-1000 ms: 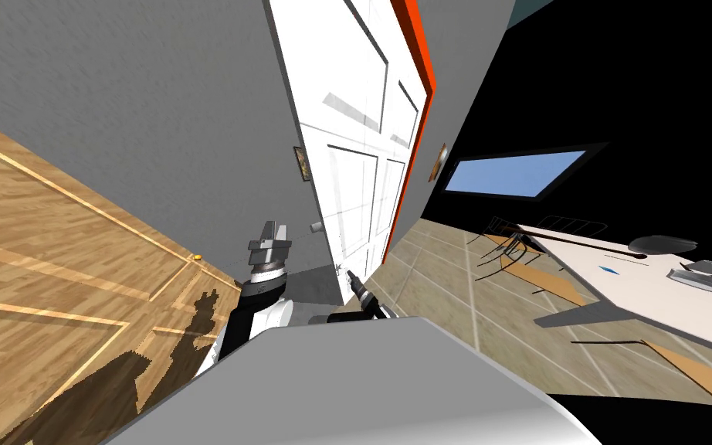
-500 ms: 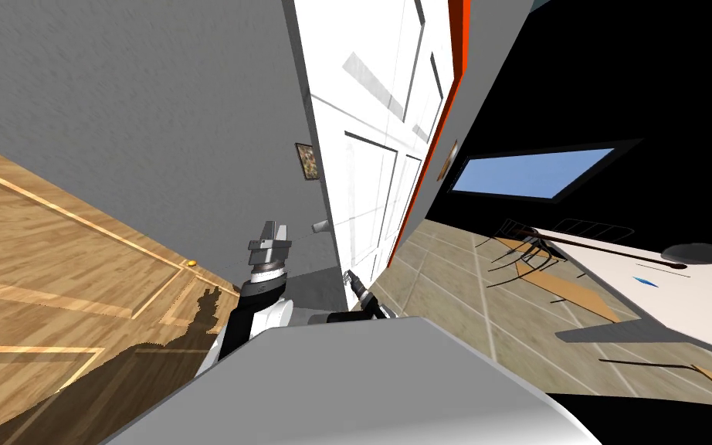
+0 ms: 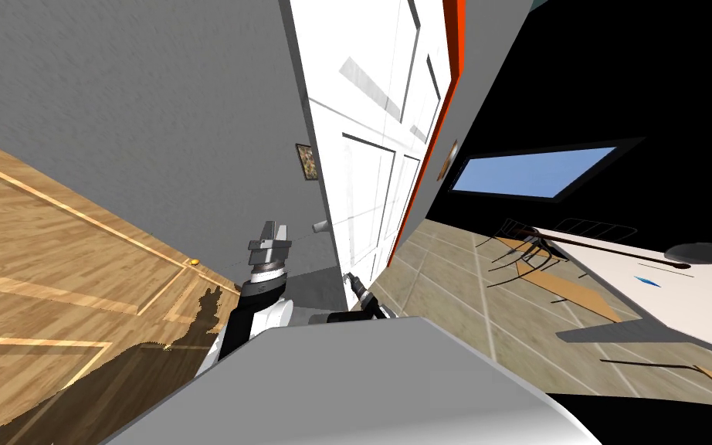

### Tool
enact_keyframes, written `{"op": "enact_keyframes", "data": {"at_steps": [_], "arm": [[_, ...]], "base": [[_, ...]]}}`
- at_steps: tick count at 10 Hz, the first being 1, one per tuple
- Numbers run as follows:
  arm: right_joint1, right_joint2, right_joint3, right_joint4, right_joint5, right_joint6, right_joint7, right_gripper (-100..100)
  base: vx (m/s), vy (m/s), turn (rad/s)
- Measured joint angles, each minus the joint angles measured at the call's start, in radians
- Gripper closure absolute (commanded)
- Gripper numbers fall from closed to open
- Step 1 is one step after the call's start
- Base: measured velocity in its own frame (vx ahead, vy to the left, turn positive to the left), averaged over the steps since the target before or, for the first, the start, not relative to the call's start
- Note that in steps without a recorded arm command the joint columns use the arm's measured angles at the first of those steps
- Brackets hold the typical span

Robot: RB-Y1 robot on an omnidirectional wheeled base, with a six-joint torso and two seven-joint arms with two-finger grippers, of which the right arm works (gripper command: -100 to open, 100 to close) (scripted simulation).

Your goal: Push the door open

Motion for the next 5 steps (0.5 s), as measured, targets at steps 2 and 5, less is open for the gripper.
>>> {"op": "enact_keyframes", "data": {"at_steps": [2, 5], "arm": [[-0.003, 0.003, -0.006, 0.016, -0.002, -0.006, 0.003, 100], [0.001, -0.003, -0.026, 0.019, -0.008, -0.004, 0.01, 100]], "base": [[0.08, 0.097, -0.035], [0.116, 0.142, -0.03]]}}
